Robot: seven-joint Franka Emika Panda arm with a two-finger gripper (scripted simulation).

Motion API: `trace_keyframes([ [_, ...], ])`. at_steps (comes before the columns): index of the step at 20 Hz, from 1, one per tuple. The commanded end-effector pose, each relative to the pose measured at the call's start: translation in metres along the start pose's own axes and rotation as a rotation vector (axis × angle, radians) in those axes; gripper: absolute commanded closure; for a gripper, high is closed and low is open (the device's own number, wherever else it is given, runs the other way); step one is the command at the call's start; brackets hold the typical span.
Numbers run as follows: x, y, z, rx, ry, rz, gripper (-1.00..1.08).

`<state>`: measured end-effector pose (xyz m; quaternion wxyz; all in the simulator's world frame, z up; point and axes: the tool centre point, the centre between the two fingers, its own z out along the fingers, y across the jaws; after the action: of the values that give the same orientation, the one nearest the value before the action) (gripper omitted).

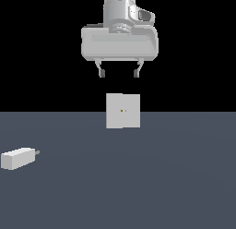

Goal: Plug the charger into the wall socket.

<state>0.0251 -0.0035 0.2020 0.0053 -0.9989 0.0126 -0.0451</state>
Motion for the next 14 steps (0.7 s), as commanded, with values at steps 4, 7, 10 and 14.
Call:
trace_keyframes([
  [4, -0.001, -0.001, 0.001, 0.000, 0.001, 0.002, -0.92],
  [7, -0.004, -0.004, 0.003, -0.001, 0.005, 0.007, -0.92],
  [10, -0.010, -0.010, 0.007, -0.003, 0.012, 0.017, -0.92],
  [14, -0.021, -0.022, 0.014, -0.007, 0.026, 0.037, -0.92],
])
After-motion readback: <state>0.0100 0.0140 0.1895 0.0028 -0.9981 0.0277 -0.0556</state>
